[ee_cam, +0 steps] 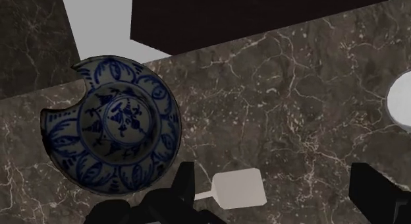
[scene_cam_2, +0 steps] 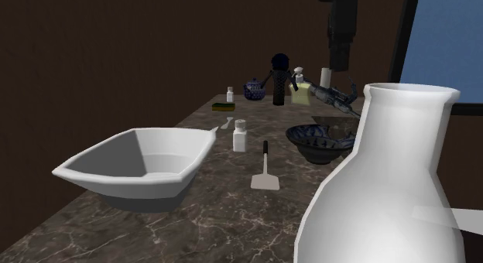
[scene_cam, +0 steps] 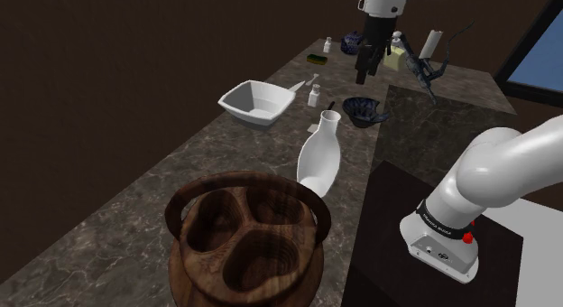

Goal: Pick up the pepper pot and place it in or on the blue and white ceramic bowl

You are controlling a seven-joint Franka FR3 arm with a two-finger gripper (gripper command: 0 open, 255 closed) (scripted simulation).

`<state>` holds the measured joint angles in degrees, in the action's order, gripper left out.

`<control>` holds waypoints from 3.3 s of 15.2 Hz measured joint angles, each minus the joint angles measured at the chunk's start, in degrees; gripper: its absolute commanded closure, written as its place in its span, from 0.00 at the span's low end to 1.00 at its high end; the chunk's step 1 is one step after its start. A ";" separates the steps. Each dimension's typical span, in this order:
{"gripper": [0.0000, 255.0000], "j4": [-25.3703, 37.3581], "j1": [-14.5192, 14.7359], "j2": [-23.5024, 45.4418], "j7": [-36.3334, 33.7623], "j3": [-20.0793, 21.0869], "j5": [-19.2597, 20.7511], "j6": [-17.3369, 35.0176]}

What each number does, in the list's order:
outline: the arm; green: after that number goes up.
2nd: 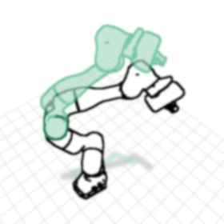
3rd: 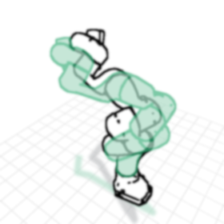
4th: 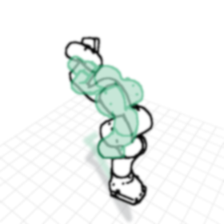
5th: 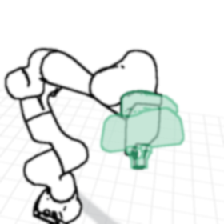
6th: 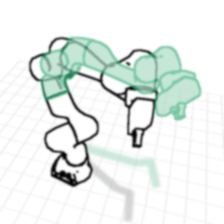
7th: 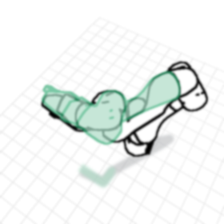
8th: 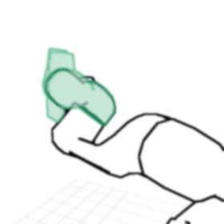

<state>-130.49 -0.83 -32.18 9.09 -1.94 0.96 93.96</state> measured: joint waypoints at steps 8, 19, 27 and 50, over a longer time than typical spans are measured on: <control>0.00 7.44 -1.31 16.23 5.70 -3.86 1.42 8.61; 0.00 25.16 -3.49 39.67 13.03 -7.01 -0.36 13.99; 0.00 31.74 -4.72 49.40 15.27 -7.28 -1.68 16.96; 1.00 30.25 -4.75 49.71 15.32 -7.27 -1.73 18.79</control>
<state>-100.24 -5.58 17.53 24.41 -9.22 -0.77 112.75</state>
